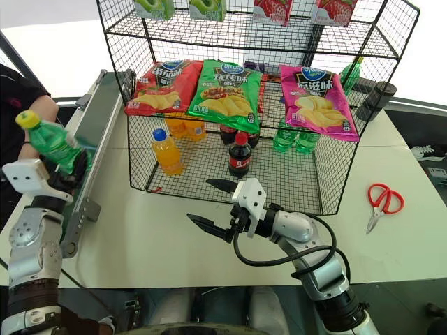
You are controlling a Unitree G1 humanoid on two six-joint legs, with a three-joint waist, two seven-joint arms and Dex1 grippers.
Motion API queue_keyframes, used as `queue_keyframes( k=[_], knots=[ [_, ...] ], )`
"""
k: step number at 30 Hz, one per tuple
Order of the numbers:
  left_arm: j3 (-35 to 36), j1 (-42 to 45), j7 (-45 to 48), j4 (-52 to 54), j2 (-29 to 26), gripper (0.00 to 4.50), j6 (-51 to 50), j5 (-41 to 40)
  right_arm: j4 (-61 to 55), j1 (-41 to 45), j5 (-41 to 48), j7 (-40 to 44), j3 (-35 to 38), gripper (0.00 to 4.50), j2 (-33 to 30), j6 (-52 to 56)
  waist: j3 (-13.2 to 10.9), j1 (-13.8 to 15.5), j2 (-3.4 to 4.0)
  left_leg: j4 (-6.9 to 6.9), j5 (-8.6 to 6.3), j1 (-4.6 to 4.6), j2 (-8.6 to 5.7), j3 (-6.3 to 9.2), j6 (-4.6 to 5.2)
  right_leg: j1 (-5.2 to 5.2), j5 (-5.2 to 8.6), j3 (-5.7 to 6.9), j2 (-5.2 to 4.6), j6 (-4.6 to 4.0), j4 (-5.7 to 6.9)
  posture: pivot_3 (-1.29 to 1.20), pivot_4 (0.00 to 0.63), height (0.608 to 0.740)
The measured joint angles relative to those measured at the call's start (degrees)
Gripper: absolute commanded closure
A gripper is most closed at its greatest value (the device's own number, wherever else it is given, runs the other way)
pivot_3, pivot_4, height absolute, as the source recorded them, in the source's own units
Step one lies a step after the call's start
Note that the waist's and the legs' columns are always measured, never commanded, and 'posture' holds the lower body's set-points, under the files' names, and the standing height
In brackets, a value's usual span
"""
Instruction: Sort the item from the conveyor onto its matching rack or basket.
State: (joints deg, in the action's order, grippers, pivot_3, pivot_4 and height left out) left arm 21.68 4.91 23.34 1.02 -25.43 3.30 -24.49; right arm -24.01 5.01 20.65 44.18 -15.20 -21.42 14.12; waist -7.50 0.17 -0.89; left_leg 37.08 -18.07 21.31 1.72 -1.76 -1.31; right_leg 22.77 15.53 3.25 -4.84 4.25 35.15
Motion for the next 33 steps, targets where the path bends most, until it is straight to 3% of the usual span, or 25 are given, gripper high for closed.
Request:
queue_keyframes(
  k=[4, 10, 16, 26, 27, 30, 32, 33],
  knots=[
    [-7.2, -2.9, 7.5, 8.5, -1.1, 1.76, -3.6, -1.3, 0.0, 0.4, 0.1, 0.3, 0.3, 0.00, -0.5, -0.1, 0.0, -0.9, 0.05, 0.00, 0.00, -0.02, -0.01, 0.00, 0.01, -0.03, 0.01, 0.00, 0.00, -0.02, 0.01, 0.00, 0.150, 0.740],
    [-18.6, -4.1, 17.4, 12.2, -1.5, 1.76, -6.7, -1.0, 0.0, 0.5, 0.0, -0.6, 1.1, 0.00, -0.7, -0.1, -0.1, -1.0, 0.20, 0.01, 0.01, -0.03, 0.00, 0.01, 0.02, -0.02, 0.02, 0.01, 0.08, -0.03, 0.06, 0.00, 0.150, 0.740],
    [-27.3, 0.6, 27.7, 7.9, -1.2, 1.76, -5.0, 1.6, 0.0, 0.6, 0.0, -3.5, 1.2, 0.00, 0.4, 0.4, -0.1, -0.7, 0.24, 0.12, 0.01, -0.01, -0.03, 0.01, 0.04, -0.07, 0.00, 0.04, 0.18, 0.01, 0.06, 0.00, 0.150, 0.740],
    [-31.8, 7.3, 37.0, -0.7, 1.8, 1.76, 1.5, 4.0, -0.6, 0.4, 0.9, -5.8, 2.1, 0.00, 1.0, 1.9, -0.1, -0.7, 0.23, 0.20, 0.02, -0.03, -0.03, 0.02, 0.07, -0.10, -0.03, 0.05, 0.55, 0.08, 0.14, 0.00, 0.150, 0.740],
    [-32.0, 7.7, 37.6, -1.4, 2.2, 1.77, 2.1, 4.1, -0.6, 0.3, 1.0, -5.8, 2.1, 0.54, 1.1, 2.0, -0.1, -0.7, 0.22, 0.21, 0.02, -0.03, -0.02, 0.03, 0.07, -0.10, -0.03, 0.05, 0.57, 0.09, 0.14, 0.00, 0.150, 0.740],
    [-32.1, 9.0, 38.4, -2.9, 2.6, 1.77, 2.6, 4.6, -0.6, -0.1, 1.6, -5.7, 2.2, 1.57, 1.1, 2.2, -0.1, -0.7, 0.22, 0.24, 0.02, -0.03, -0.01, 0.05, 0.08, -0.13, -0.03, 0.05, 0.64, 0.09, 0.14, 0.00, 0.150, 0.740],
    [-32.1, 9.2, 38.7, -3.4, 3.1, 1.77, 2.6, 4.8, -0.6, -0.3, 1.6, -5.7, 2.3, 1.57, 1.1, 2.2, -0.1, -0.7, 0.22, 0.24, 0.02, -0.04, 0.00, 0.06, 0.08, -0.14, -0.03, 0.04, 0.65, 0.09, 0.14, 0.00, 0.150, 0.740],
    [-32.1, 9.2, 38.7, -3.5, 3.2, 1.27, 2.6, 4.8, -0.6, -0.3, 1.6, -5.7, 2.4, 1.57, 1.1, 2.2, -0.1, -0.7, 0.22, 0.25, 0.02, -0.04, 0.01, 0.07, 0.08, -0.14, -0.03, 0.04, 0.67, 0.09, 0.14, 0.00, 0.150, 0.740]
  ],
)
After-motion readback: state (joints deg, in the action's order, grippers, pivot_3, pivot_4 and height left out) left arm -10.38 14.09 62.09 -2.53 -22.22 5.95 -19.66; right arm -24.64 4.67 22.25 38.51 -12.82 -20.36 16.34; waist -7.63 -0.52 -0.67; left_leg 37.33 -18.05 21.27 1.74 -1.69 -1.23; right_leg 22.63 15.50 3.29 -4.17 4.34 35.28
